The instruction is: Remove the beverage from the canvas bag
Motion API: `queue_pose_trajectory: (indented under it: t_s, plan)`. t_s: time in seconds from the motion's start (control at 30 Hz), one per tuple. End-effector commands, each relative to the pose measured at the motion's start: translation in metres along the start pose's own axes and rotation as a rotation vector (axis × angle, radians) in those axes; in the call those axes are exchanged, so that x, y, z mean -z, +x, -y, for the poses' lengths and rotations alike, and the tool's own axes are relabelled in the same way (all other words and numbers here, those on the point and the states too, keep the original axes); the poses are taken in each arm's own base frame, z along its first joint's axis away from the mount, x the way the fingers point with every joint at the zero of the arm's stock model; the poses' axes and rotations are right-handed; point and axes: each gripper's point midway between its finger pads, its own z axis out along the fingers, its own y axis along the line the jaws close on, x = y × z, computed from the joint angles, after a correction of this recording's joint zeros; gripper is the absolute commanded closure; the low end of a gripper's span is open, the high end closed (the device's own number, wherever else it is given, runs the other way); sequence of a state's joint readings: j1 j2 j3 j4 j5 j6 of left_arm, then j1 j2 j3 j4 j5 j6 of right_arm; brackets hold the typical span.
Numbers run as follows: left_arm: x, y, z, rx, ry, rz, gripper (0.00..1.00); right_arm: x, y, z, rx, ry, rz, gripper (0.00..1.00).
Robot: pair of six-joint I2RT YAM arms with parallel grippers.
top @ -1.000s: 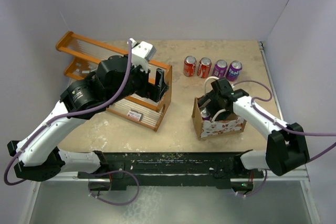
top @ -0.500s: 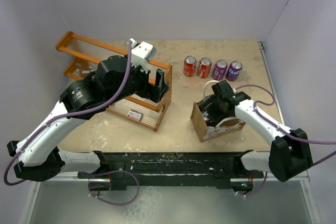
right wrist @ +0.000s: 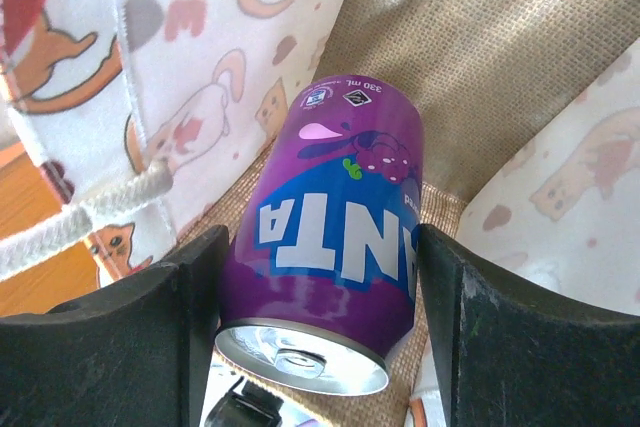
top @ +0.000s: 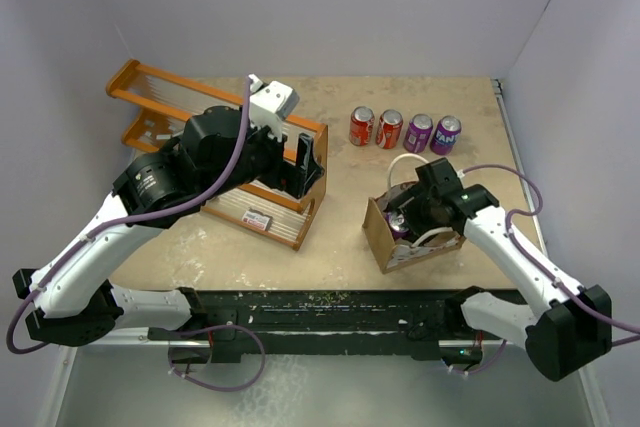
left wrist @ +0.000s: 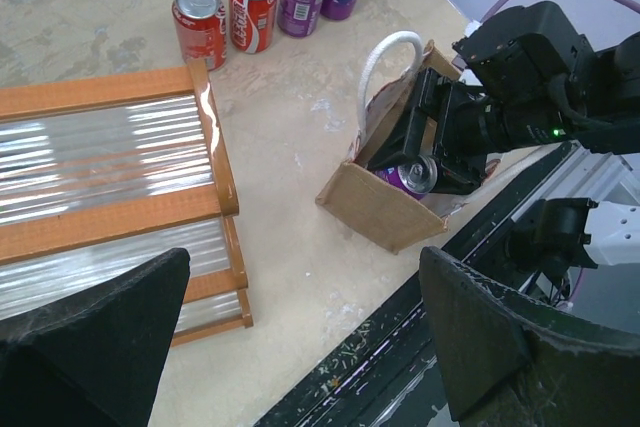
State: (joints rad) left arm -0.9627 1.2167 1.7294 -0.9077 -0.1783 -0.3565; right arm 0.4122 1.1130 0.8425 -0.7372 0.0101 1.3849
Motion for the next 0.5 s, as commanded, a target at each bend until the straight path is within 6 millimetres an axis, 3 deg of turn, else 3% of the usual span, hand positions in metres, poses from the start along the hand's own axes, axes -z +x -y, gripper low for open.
queue_pose_trajectory:
  t_s: [0.0, 0.47]
  plan:
    - [0.008, -0.008, 0.009, 0.023, 0.05, 0.033, 0.01, 0.034, -0.012, -0.024, -0.051, -0.118, 0.065, 0.81]
    - [0.009, -0.008, 0.013, 0.038, 0.07, 0.025, 0.01, 0.067, -0.043, -0.039, -0.099, -0.232, 0.234, 0.88]
